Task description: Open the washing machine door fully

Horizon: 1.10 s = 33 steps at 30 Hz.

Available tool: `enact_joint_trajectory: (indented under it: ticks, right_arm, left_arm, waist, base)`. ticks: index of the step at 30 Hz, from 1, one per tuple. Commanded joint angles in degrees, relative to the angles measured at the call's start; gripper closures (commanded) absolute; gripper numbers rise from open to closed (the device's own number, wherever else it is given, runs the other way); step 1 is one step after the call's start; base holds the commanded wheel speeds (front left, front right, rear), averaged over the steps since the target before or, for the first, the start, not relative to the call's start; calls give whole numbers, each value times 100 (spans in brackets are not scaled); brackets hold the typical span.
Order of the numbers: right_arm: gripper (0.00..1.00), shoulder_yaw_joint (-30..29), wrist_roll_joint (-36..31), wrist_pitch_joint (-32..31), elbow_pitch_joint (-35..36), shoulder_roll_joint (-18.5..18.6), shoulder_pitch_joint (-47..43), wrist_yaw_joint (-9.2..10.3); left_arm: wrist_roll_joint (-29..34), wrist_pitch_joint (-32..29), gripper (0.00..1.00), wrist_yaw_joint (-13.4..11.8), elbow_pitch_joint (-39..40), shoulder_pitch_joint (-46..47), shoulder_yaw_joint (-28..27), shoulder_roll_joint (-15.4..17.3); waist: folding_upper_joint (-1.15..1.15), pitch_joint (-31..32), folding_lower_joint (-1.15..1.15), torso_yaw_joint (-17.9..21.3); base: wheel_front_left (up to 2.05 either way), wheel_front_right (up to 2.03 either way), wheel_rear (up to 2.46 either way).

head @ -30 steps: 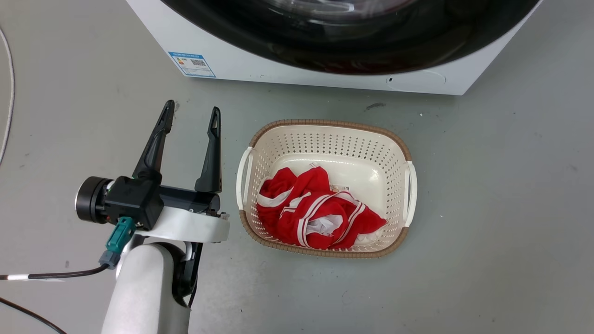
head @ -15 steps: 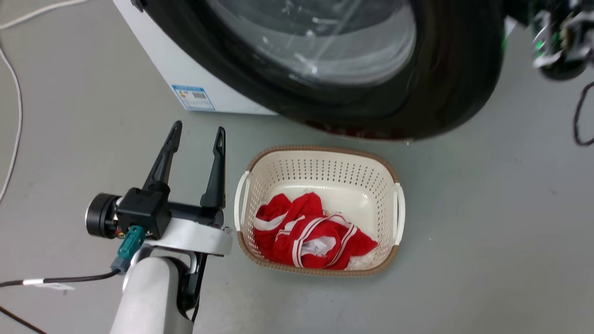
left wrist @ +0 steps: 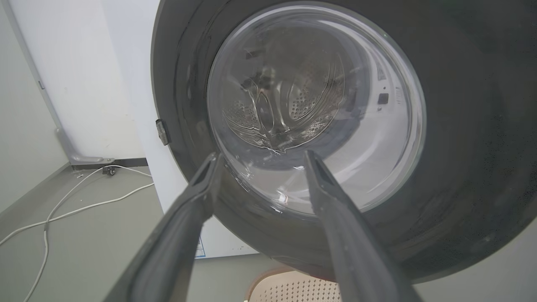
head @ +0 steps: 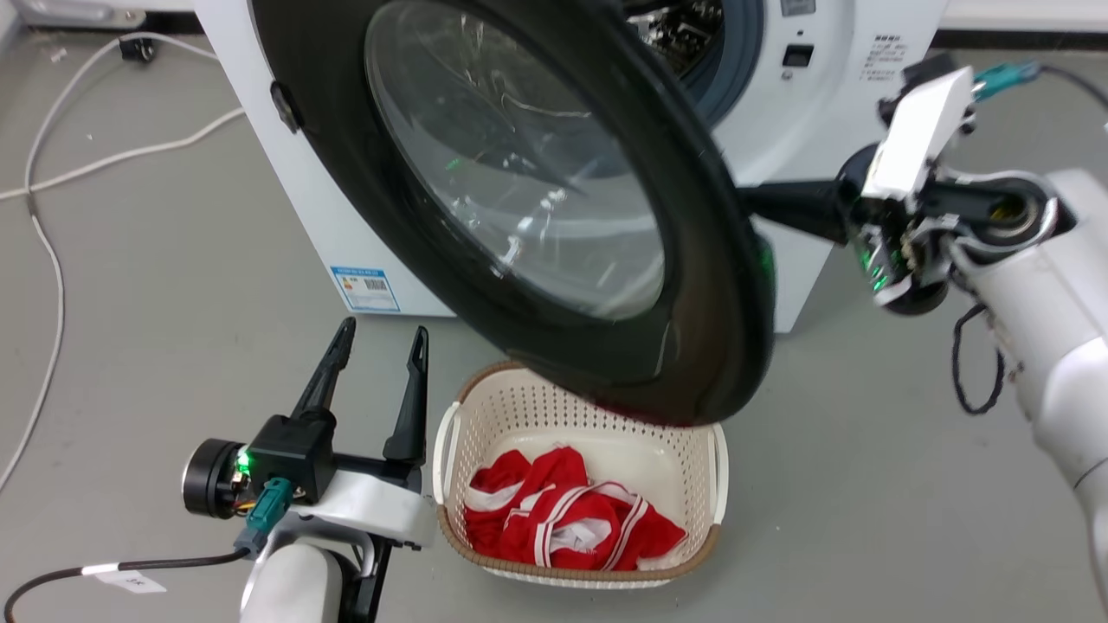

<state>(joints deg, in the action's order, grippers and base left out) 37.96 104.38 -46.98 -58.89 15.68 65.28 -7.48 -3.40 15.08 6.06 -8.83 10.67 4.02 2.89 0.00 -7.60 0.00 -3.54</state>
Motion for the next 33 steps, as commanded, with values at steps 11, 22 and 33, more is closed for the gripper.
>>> enact_joint_trajectory:
  ticks: [11, 22, 33]
  right_arm:
    - [100, 149, 202, -253, 952, -279, -968, -1]
    - [100, 471, 333, -315, 1988, -320, -1651, -1]
    - [100, 417, 360, 725, 2678, -128, -2075, -1]
  left_arm:
    - [26, 14, 0, 27, -139, -243, 89, -3]
    - [0, 14, 0, 37, -182, -330, 114, -3]
    - [-45, 13, 0, 27, -233, -365, 149, -3]
  waist:
    - [0, 484, 0, -82]
    - [0, 606, 0, -112]
    - [0, 658, 0, -82]
  base:
    - [0, 0, 0]
    - [0, 0, 0]
    - [0, 0, 0]
